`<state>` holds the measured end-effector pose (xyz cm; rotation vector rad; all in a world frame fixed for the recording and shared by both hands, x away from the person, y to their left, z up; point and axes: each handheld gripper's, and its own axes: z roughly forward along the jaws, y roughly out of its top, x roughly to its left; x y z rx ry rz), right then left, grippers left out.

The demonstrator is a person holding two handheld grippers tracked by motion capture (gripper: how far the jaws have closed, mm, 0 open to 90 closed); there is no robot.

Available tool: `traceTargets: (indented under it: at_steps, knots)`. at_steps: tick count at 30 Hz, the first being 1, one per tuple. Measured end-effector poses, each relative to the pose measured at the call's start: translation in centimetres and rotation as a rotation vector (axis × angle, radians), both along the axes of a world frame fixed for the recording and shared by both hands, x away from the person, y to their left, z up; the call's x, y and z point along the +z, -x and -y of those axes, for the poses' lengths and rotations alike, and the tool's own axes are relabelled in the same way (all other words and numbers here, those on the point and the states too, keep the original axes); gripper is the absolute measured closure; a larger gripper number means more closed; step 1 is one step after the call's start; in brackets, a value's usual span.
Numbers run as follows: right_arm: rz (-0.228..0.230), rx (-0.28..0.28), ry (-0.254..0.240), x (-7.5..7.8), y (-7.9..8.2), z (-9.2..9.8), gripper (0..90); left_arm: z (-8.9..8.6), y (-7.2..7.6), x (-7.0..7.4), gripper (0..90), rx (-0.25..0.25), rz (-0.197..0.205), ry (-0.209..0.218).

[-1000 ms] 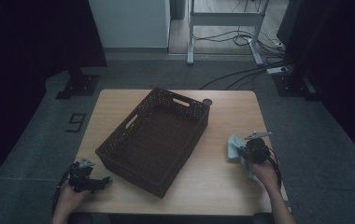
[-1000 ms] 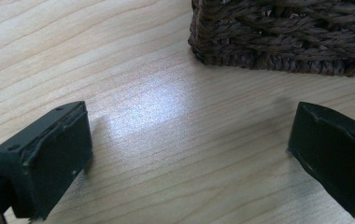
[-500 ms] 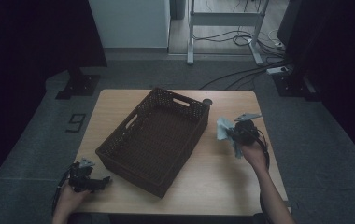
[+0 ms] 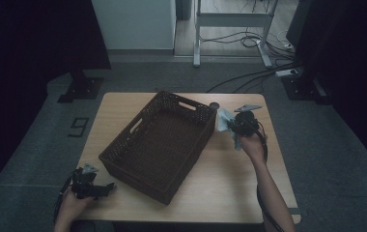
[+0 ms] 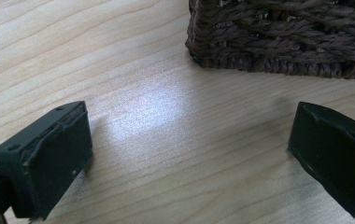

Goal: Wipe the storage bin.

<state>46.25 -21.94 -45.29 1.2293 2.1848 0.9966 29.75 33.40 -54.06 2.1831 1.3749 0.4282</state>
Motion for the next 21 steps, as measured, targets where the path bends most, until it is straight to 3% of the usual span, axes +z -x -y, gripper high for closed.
traceTargets:
  at_steps: [10,21]
  knots:
    - [0.019,-0.012,0.021,-0.3,-1.7,-2.0,78.0,0.0,0.0,0.0,0.0,-0.001,0.003,0.001]
    - [0.03,0.101,0.024,-0.5,-1.1,-4.3,79.6,0.0,0.0,0.0,0.0,-0.002,0.003,0.001]
